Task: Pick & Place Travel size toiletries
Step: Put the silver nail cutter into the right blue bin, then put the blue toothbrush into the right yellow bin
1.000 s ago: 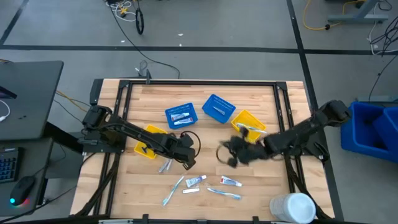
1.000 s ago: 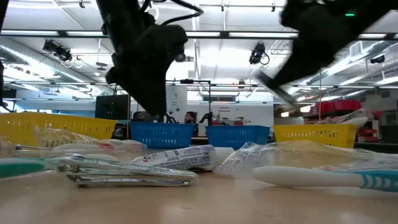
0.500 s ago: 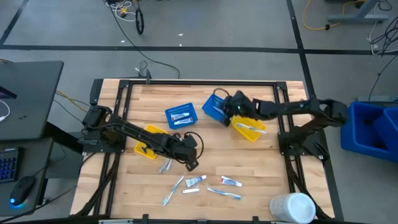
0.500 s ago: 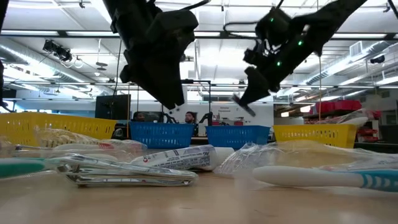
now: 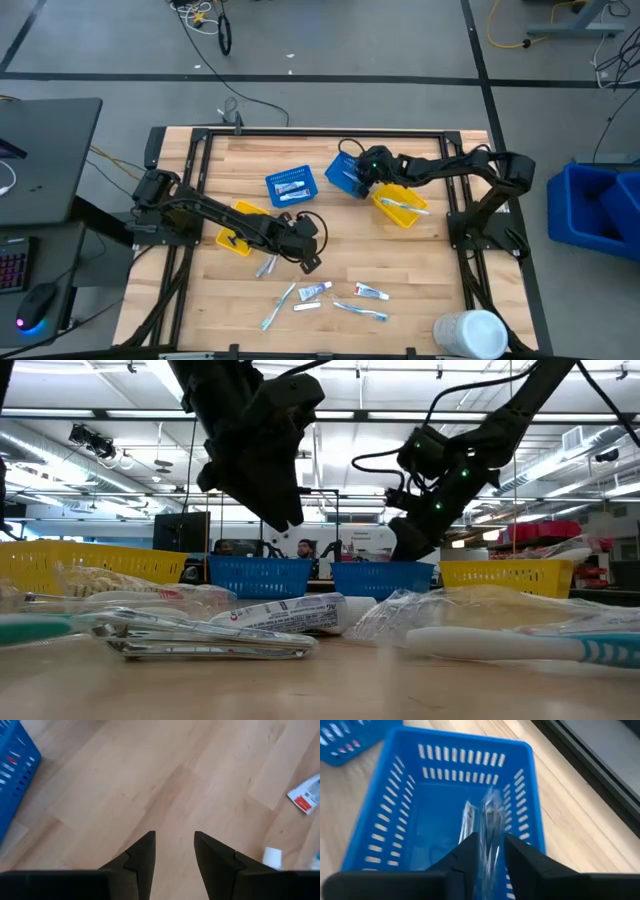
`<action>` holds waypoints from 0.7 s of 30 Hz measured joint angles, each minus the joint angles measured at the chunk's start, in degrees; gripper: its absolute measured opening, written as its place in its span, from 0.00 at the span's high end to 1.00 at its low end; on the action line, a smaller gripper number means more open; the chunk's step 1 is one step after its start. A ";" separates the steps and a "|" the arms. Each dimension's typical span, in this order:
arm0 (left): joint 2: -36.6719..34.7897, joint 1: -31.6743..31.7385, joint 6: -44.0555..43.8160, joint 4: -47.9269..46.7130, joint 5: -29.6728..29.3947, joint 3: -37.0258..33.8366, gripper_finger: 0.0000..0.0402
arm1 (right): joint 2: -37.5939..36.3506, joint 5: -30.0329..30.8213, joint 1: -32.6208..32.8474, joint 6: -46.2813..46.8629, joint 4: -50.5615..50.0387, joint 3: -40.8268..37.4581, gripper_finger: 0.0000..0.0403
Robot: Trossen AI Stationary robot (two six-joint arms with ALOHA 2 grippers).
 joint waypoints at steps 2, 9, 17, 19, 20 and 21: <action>0.00 0.02 0.04 0.04 -0.72 0.00 0.64 | 0.00 -0.07 0.04 -0.02 0.19 0.00 0.69; 0.00 0.00 0.08 0.04 -1.50 0.00 0.64 | 0.00 -1.90 0.01 0.03 0.13 0.00 0.51; 0.00 0.00 2.22 0.07 -1.56 0.00 0.64 | -4.21 -4.89 2.70 0.07 0.40 0.00 0.43; 0.00 0.00 1.63 0.09 -1.56 0.00 0.64 | -6.05 -4.87 3.99 0.07 -0.59 0.00 0.43; 0.00 0.02 1.60 0.09 -1.66 0.00 0.64 | -6.89 -4.87 4.80 0.07 -0.92 0.00 0.43; 0.00 0.02 1.63 0.13 -1.83 0.00 0.64 | -7.87 -4.94 5.71 0.07 -1.12 0.00 0.43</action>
